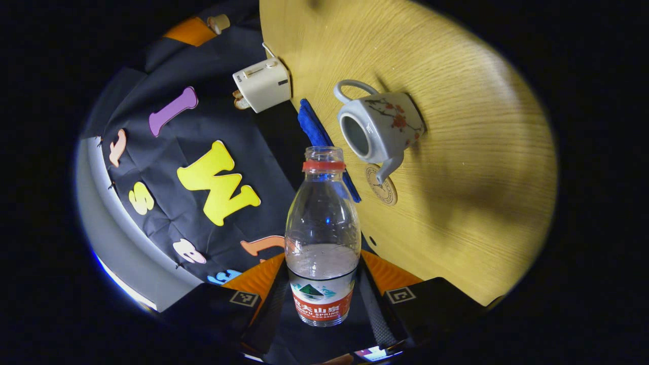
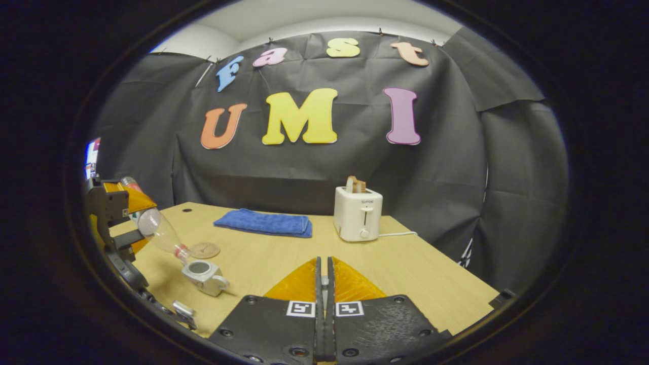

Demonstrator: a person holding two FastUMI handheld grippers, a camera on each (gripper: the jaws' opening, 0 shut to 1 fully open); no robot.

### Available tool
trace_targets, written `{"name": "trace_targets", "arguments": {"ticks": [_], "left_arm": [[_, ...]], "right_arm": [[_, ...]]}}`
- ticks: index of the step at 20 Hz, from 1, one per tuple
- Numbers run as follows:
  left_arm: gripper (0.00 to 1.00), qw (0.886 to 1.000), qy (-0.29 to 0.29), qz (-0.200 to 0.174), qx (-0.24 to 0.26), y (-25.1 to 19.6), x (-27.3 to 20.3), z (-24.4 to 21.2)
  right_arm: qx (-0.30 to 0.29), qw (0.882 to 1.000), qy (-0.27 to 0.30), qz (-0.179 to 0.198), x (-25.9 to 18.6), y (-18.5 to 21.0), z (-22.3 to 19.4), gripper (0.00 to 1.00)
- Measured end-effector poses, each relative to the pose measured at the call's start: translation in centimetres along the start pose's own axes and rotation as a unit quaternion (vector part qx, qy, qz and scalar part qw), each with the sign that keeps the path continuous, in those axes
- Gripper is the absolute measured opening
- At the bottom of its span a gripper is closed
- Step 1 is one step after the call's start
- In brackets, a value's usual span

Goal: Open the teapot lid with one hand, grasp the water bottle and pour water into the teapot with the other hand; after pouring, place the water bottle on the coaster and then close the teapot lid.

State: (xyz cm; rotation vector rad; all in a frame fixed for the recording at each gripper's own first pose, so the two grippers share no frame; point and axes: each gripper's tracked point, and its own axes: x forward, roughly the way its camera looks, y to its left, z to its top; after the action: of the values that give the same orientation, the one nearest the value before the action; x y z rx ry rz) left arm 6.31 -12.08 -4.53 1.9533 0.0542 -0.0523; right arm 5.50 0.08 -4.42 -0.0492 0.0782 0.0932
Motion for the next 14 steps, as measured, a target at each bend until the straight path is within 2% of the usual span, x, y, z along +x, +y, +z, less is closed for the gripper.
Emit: {"name": "trace_targets", "arguments": {"ticks": [2, 3, 4, 8, 11, 12, 14], "left_arm": [[0.75, 0.999, -0.013, -0.007, -0.05, -1.3, 0.1, 0.2], [0.79, 0.997, -0.018, -0.01, -0.077, -1.8, 0.3, 0.2], [0.75, 0.995, -0.021, -0.013, -0.1, -2.2, 0.4, 0.0], [0.76, 0.979, -0.042, -0.003, -0.198, -1.7, 1.2, -0.4], [0.76, 0.952, -0.074, -0.03, -0.297, -2.4, 1.8, 0.6], [0.75, 0.94, -0.077, -0.045, -0.328, -3.0, 1.9, 0.9], [0.76, 0.914, -0.087, -0.052, -0.392, -3.0, 1.5, 1.3]], "right_arm": [[0.008, 1.0, 0.003, -0.004, 0.1, -0.4, -0.2, 0.0], [0.011, 1.0, 0.005, -0.004, 0.3, -0.6, -0.2, 0.0], [0.013, 1.0, 0.008, -0.006, 0.4, -0.8, -0.4, 0.0], [0.016, 1.0, 0.015, -0.02, 0.9, -1.7, -1.0, 0.0], [0.027, 0.999, 0.024, -0.022, 1.0, -1.9, -1.4, 0.0], [0.028, 0.999, 0.022, -0.021, 1.0, -1.8, -1.2, 0.0], [0.023, 0.999, 0.017, -0.022, 0.7, -1.7, -0.8, 0.0]]}}
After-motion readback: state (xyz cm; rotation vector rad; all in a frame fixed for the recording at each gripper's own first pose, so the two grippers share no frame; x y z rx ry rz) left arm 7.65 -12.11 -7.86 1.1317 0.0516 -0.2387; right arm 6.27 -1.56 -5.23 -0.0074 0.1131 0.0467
